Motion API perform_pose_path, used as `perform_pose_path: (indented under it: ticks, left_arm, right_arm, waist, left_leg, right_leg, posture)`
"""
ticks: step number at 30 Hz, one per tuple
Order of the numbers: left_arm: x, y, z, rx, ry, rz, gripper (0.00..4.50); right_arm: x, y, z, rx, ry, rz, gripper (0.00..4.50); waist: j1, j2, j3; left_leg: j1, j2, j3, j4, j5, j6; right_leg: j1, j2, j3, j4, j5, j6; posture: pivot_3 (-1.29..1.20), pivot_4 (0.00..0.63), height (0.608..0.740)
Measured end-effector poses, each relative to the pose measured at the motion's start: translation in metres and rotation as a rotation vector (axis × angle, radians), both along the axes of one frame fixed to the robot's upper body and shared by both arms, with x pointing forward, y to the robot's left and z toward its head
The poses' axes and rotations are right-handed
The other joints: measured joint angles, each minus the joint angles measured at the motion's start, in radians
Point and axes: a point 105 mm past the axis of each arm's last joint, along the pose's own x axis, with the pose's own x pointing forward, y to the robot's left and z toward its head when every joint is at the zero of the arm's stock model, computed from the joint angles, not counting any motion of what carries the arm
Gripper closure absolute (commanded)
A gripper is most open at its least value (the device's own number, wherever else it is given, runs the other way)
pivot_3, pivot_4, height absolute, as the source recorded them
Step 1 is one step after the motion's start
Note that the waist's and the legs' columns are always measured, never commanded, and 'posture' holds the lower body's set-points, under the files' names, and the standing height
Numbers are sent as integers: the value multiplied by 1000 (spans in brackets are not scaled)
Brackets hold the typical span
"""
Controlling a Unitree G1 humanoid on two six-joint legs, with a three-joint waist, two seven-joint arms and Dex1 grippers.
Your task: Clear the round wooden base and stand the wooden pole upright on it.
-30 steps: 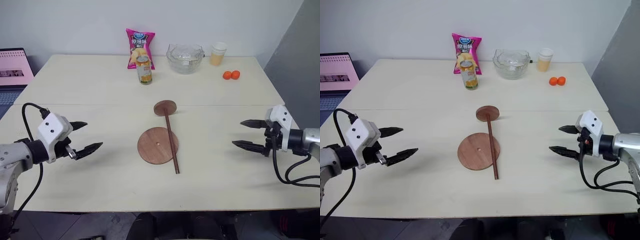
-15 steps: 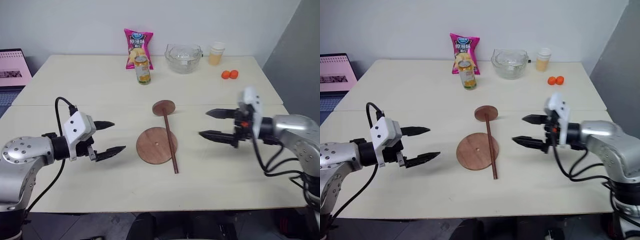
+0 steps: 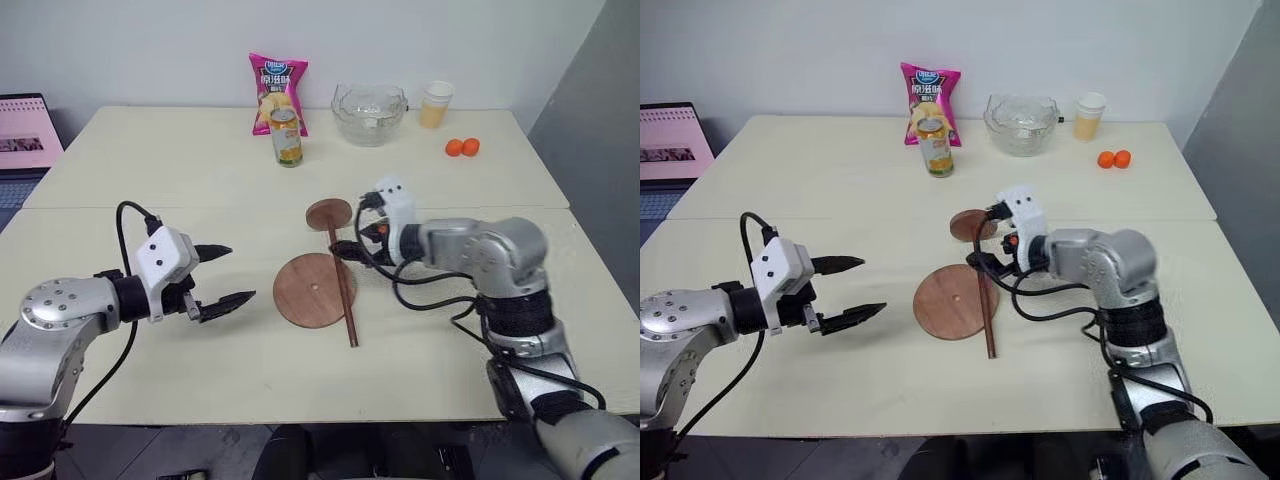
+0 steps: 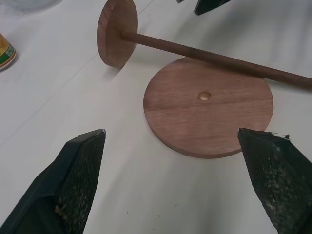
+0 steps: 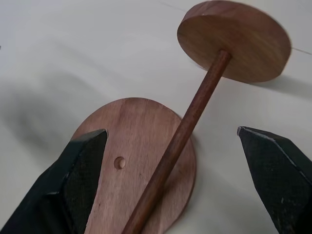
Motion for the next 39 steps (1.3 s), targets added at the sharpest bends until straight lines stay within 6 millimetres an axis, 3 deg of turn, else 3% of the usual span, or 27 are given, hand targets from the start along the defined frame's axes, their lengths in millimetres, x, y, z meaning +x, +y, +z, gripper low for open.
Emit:
perform_pose_path:
  ticks: [8,18,21,35,38,39]
  left_arm:
    - [1,-1,-1,8,-7,-5,0]
    - [2,0,-3,12,-2,-5,0]
    - [3,-1,-5,13,8,-9,0]
    - [4,-1,-5,28,0,-21,0]
    - [4,-1,-5,28,0,-22,0]
    - [4,-1,-5,28,-1,-23,0]
  right_arm:
    - [26,15,-13,-39,35,-98,42]
    - [36,21,-35,-35,135,-132,42]
    - [41,19,-36,-31,140,-152,486]
    - [44,23,-39,70,257,-172,3714]
    - [44,24,-34,93,262,-170,4259]
    - [44,24,-34,97,265,-172,4254]
  waist:
    - [-6,0,0]
    - [-21,0,0]
    - [-21,0,0]
    - [-21,0,0]
    - [-21,0,0]
    - [-21,0,0]
  left_leg:
    - [-1,0,0,0,0,0]
    - [-4,0,0,0,0,0]
    - [-4,0,0,1,0,0]
    - [-5,0,1,0,0,0]
    - [-5,0,1,0,0,0]
    - [-5,0,1,0,0,0]
  right_leg:
    - [-1,0,0,0,0,0]
    - [-4,0,0,1,0,0]
    - [-5,0,0,1,0,0]
    - [-5,0,1,1,0,0]
    - [-6,0,0,1,0,0]
    - [-6,0,0,1,0,0]
  posture:
    - [0,150,740]
    - [0,150,740]
    - [0,150,740]
    - [0,150,740]
    - [0,150,740]
    - [0,150,740]
